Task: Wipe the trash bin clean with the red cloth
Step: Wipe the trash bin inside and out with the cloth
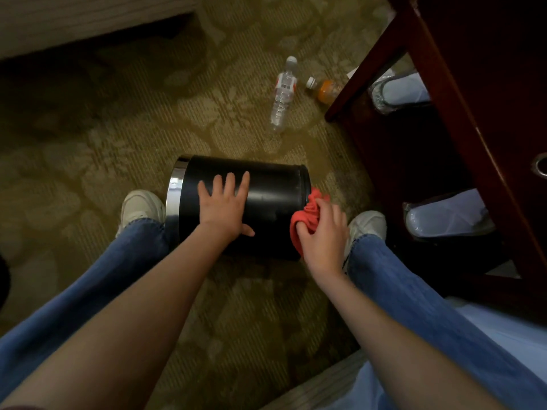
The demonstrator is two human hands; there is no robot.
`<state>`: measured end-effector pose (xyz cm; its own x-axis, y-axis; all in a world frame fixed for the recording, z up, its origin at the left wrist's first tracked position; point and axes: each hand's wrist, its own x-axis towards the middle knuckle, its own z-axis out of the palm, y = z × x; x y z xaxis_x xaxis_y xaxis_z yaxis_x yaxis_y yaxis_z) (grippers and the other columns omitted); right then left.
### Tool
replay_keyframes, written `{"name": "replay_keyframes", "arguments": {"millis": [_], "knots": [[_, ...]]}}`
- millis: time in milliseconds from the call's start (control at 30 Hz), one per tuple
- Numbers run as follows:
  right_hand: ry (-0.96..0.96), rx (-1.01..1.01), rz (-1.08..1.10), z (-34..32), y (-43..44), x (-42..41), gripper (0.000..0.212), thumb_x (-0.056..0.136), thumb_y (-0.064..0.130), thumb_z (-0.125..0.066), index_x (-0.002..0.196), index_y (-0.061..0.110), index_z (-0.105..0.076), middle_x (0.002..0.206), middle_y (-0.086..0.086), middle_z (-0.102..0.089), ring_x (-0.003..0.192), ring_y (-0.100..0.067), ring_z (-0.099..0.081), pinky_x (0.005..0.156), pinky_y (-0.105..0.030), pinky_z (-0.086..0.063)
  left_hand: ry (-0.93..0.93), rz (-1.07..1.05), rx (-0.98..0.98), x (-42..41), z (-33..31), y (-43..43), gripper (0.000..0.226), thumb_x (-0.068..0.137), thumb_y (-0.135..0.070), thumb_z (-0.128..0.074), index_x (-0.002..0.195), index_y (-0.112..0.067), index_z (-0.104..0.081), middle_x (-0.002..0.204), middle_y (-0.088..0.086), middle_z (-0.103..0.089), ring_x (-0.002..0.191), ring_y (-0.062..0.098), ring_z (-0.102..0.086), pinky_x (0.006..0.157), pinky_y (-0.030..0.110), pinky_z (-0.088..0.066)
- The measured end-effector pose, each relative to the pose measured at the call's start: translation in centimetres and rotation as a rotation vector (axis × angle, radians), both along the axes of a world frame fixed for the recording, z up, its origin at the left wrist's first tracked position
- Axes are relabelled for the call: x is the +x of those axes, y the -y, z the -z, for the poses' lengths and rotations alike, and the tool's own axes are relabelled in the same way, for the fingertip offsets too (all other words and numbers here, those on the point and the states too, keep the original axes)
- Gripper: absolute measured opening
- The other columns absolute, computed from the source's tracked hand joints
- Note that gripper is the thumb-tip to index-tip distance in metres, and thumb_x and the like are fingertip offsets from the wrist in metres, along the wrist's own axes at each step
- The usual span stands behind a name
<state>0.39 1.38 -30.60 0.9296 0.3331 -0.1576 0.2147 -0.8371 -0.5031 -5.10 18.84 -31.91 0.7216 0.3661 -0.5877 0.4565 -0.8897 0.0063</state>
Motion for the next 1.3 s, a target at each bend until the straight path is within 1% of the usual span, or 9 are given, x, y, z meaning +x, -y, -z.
{"name": "replay_keyframes", "arguments": {"millis": [233, 333, 533, 667, 767, 900, 1000, 1167, 1300], "knots": [[-0.067, -0.141, -0.110, 2.5, 0.1, -1.3, 0.070, 0.082, 0.023, -0.067, 0.144, 0.027, -0.035, 0.144, 0.001, -0.034, 0.135, -0.021, -0.023, 0.107, -0.046, -0.023, -0.063, 0.008, -0.051, 0.3, 0.5, 0.2, 0.122, 0.071, -0.056, -0.071, 0.148, -0.018, 0.015, 0.157, 0.011, 0.018, 0.145, 0.034, 0.011, 0.116, 0.058, -0.006], [-0.041, -0.086, -0.035, 3.3, -0.4, -1.2, 0.066, 0.078, 0.021, -0.070, 0.138, 0.031, -0.044, 0.137, -0.002, -0.039, 0.130, -0.024, -0.031, 0.104, -0.049, -0.024, -0.077, 0.043, -0.023, 0.3, 0.5, 0.5, 0.122, 0.072, -0.055, -0.070, 0.148, -0.015, 0.016, 0.157, 0.013, 0.015, 0.144, 0.037, 0.008, 0.114, 0.060, -0.010], [-0.040, -0.008, 0.177, 4.3, -3.3, 1.9, 0.046, 0.082, 0.025, -0.066, 0.126, 0.031, -0.057, 0.121, -0.001, -0.047, 0.118, -0.022, -0.039, 0.094, -0.041, -0.025, -0.082, 0.051, -0.032, 0.2, 0.8, 0.5, 0.121, 0.074, -0.054, -0.070, 0.147, -0.015, 0.018, 0.157, 0.013, 0.017, 0.144, 0.038, 0.010, 0.113, 0.062, -0.009], [-0.106, -0.160, 0.156, 4.6, -6.0, 6.5, 0.033, 0.087, 0.032, -0.060, 0.119, 0.030, -0.061, 0.120, 0.000, -0.051, 0.117, -0.022, -0.041, 0.093, -0.040, -0.028, -0.074, 0.035, -0.052, 0.4, 0.8, 0.3, 0.122, 0.072, -0.052, -0.071, 0.148, -0.015, 0.017, 0.157, 0.012, 0.016, 0.144, 0.039, 0.010, 0.112, 0.063, -0.008], [-0.130, -0.151, 0.128, 4.5, -5.3, 6.2, 0.038, 0.087, 0.031, -0.059, 0.125, 0.030, -0.057, 0.121, -0.001, -0.049, 0.119, -0.022, -0.039, 0.093, -0.041, -0.029, -0.086, 0.019, -0.056, 0.6, 0.8, 0.5, 0.124, 0.071, -0.051, -0.073, 0.148, -0.014, 0.016, 0.157, 0.013, 0.016, 0.144, 0.039, 0.010, 0.111, 0.064, -0.009], [-0.101, 0.016, 0.153, 4.1, -2.1, 0.8, 0.060, 0.085, 0.022, -0.065, 0.139, 0.035, -0.042, 0.123, 0.003, -0.048, 0.121, -0.017, -0.037, 0.092, -0.033, -0.021, -0.106, 0.022, -0.051, 0.5, 0.6, 0.8, 0.124, 0.071, -0.050, -0.074, 0.148, -0.014, 0.017, 0.157, 0.014, 0.017, 0.143, 0.040, 0.011, 0.111, 0.064, -0.011], [-0.062, 0.023, 0.173, 4.3, -0.5, -2.6, 0.068, 0.080, 0.014, -0.069, 0.139, 0.034, -0.043, 0.118, 0.001, -0.051, 0.115, -0.019, -0.043, 0.096, -0.041, -0.028, -0.081, 0.013, -0.058, 0.3, 0.6, 0.8, 0.123, 0.072, -0.049, -0.074, 0.148, -0.014, 0.016, 0.157, 0.014, 0.016, 0.143, 0.039, 0.011, 0.112, 0.064, -0.010], [-0.042, 0.015, 0.201, 4.8, -1.0, -1.6, 0.060, 0.079, 0.014, -0.069, 0.134, 0.031, -0.050, 0.115, -0.002, -0.053, 0.112, -0.023, -0.045, 0.089, -0.038, -0.027, -0.073, 0.025, -0.046, 0.0, 0.7, 0.8, 0.121, 0.074, -0.050, -0.071, 0.148, -0.015, 0.017, 0.157, 0.013, 0.017, 0.143, 0.039, 0.012, 0.113, 0.063, -0.009], [-0.106, -0.035, 0.261, 4.3, -3.8, 1.7, 0.051, 0.087, 0.026, -0.062, 0.135, 0.036, -0.048, 0.119, 0.000, -0.050, 0.117, -0.022, -0.041, 0.094, -0.041, -0.028, -0.091, 0.024, -0.045, 0.4, 0.9, 0.8, 0.121, 0.074, -0.050, -0.071, 0.148, -0.014, 0.018, 0.156, 0.014, 0.018, 0.143, 0.040, 0.012, 0.112, 0.064, -0.009]]}}
